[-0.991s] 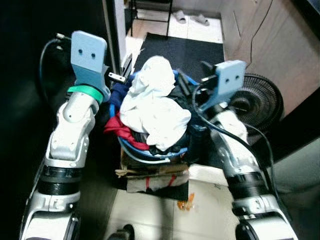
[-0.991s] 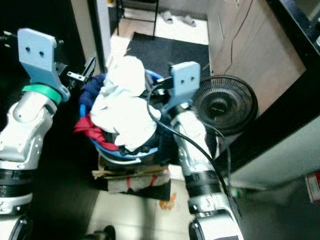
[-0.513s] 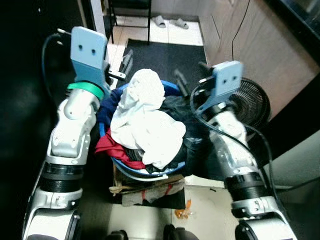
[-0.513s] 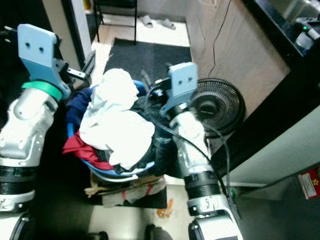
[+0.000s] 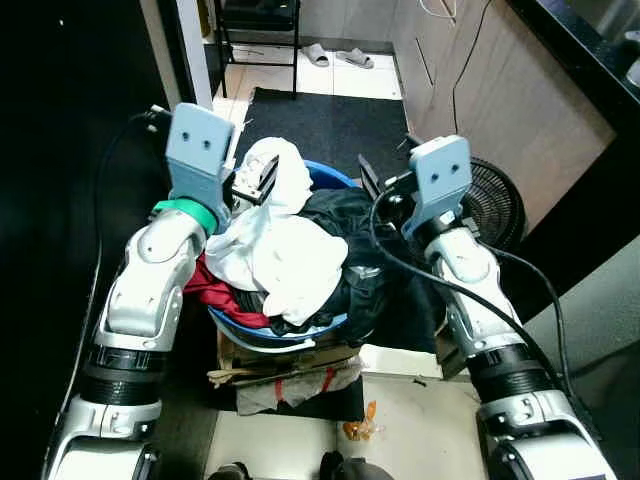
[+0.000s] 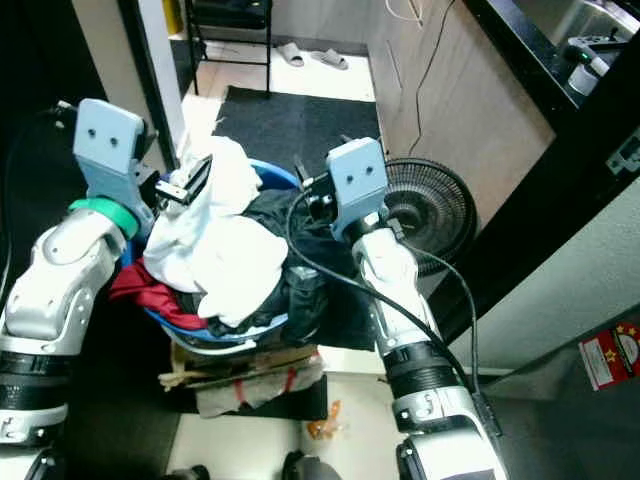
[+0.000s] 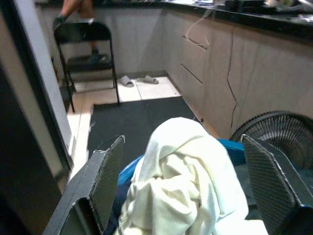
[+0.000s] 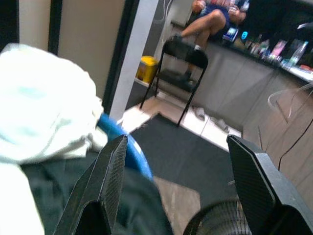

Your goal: Clothes washing

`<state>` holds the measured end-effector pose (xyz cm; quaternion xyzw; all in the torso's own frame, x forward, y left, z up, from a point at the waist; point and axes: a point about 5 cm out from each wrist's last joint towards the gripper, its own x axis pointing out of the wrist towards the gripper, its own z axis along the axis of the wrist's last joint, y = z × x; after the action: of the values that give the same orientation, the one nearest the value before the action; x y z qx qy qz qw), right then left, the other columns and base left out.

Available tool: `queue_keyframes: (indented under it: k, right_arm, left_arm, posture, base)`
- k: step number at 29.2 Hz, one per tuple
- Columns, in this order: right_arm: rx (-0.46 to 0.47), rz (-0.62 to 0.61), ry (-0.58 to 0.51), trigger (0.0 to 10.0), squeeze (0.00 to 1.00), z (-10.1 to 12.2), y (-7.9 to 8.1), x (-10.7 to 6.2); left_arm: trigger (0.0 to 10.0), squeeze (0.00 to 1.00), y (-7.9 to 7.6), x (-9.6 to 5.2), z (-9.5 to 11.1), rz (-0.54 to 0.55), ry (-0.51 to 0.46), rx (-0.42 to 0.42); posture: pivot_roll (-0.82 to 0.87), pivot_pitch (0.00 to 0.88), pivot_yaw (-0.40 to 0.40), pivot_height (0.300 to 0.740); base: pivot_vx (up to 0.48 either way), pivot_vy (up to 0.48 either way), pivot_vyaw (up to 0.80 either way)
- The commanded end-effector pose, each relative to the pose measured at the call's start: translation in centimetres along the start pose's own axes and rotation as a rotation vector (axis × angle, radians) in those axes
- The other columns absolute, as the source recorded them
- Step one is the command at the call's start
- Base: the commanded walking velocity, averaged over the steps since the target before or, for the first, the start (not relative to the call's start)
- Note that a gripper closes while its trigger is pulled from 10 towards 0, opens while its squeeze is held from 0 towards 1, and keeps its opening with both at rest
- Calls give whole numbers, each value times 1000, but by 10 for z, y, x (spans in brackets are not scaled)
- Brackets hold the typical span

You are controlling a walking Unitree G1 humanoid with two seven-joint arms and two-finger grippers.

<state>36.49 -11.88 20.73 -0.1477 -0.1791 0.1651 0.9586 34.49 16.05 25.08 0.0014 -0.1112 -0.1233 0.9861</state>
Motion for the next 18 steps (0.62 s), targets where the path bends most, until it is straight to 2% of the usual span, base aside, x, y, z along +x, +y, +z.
queue_keyframes:
  k: [1,5,10,12,15,17,18]
  right_arm:
    - [6,24,31,10000,0,-5,1,1]
    - [36,38,67,10000,0,-10,-2,1]
    - [26,31,66,10000,0,-11,-4,1]
    - [34,-3,84,10000,0,-15,-13,1]
    - [41,-16,90,10000,0,-16,-16,2]
    - [74,-48,106,10000,0,-18,-22,6]
    - [74,-48,106,10000,0,-18,-22,6]
  left_arm:
    - [10000,0,3,-3,-10,-13,53,-49]
    - [10000,0,-1,-12,-28,-64,151,21]
    - [10000,0,1,-17,-34,-62,183,26]
    - [10000,0,16,-10,-43,17,207,32]
    - [10000,0,19,-6,-43,31,208,33]
    - [10000,0,14,6,-38,19,190,48]
    - [10000,0,14,6,-38,19,190,48]
  posture:
    - [47,108,-30,740]
    - [40,106,-24,740]
    - [41,107,-26,740]
    - [42,106,-35,740]
    - [36,102,-31,740]
    - [29,102,-27,740]
    - [29,102,-27,740]
  base:
    - [0,0,0]
    - [0,0,0]
    - [0,0,0]
    - [0,0,0]
    - [0,0,0]
    - [0,0,0]
    - [0,0,0]
